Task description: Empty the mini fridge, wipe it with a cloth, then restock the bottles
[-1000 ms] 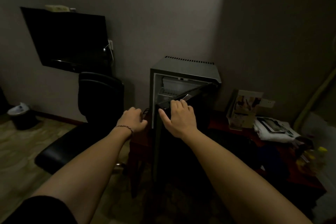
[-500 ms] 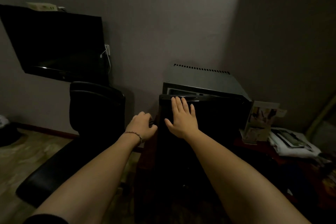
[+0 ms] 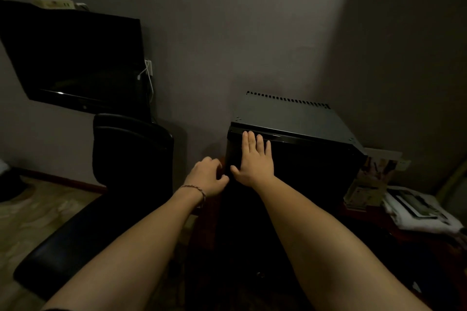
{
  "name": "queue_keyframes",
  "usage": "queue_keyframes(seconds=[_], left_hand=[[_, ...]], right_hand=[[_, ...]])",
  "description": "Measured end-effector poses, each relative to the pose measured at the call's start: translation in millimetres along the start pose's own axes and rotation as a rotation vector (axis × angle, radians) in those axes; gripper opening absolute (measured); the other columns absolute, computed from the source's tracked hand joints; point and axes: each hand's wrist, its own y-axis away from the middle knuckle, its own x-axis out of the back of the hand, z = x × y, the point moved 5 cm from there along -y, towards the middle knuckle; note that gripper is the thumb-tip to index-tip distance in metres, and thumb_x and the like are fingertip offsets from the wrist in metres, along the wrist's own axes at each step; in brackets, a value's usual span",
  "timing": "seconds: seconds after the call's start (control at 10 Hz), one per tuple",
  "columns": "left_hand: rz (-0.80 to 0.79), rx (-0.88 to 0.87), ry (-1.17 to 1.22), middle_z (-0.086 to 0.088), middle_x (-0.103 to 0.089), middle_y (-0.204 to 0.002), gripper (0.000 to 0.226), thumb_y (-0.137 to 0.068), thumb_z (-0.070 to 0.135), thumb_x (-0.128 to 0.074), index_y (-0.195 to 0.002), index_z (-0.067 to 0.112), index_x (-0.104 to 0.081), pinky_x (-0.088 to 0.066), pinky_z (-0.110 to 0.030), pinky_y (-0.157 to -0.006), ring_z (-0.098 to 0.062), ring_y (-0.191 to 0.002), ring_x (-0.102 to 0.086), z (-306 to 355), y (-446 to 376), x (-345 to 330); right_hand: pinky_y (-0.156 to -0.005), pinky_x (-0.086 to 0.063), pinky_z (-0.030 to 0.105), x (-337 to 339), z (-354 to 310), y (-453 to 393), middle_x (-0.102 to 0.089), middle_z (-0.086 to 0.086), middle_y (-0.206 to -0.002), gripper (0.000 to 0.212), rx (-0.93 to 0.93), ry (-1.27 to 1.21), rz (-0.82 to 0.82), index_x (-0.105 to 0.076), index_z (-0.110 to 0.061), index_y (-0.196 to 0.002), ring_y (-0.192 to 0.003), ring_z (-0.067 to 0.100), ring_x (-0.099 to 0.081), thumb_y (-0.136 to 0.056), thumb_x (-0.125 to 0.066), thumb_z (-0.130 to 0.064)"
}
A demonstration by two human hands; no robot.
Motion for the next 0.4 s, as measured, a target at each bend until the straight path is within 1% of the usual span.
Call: queue_keyframes(seconds=[0.1, 0.2, 0.3, 0.4], left_hand=[[0.047, 0.014, 0.088, 0.004, -0.054, -0.110, 0.034, -0.086, 0.043, -0.061, -0.113, 0.022, -0.062, -0.048, -0.029, -0.084, -0.013, -0.100, -0.055, 6, -2, 3], [0.067, 0.034, 0.154, 0.004, -0.057, -0.108, 0.033, -0.086, 0.041, -0.063, -0.111, 0.021, -0.064, -0.050, -0.030, -0.086, -0.013, -0.098, -0.057, 16, 3, 10], [0.058, 0.036, 0.211, 0.006, -0.058, -0.105, 0.027, -0.086, 0.041, -0.064, -0.107, 0.024, -0.064, -0.051, -0.029, -0.085, -0.011, -0.095, -0.059, 23, 3, 10], [0.064, 0.002, 0.351, 0.008, -0.062, -0.101, 0.019, -0.088, 0.037, -0.065, -0.104, 0.027, -0.065, -0.052, -0.025, -0.078, -0.007, -0.093, -0.061, 37, 9, 20]], right_hand=[[-0.124, 0.005, 0.049, 2, 3, -3, 0.014, 0.007, -0.166, 0.102, 0.016, -0.049, -0.013, 0.016, -0.014, -0.157, -0.152, 0.029, 0.015, -0.093, -0.049, -0.060], [-0.123, 0.003, 0.048, 12, 11, 0, 0.011, 0.003, -0.167, 0.092, 0.037, -0.140, -0.051, 0.005, -0.019, -0.159, -0.153, 0.025, 0.012, -0.094, -0.046, -0.060], [-0.123, 0.000, 0.049, 22, 22, 17, 0.003, 0.003, -0.168, 0.082, 0.059, -0.157, -0.078, -0.014, -0.019, -0.159, -0.153, 0.025, 0.008, -0.095, -0.044, -0.061], [-0.122, -0.017, 0.049, 41, 37, 42, -0.023, 0.006, -0.164, 0.071, 0.071, -0.190, -0.025, -0.039, -0.018, -0.150, -0.152, 0.027, -0.012, -0.095, -0.048, -0.062]])
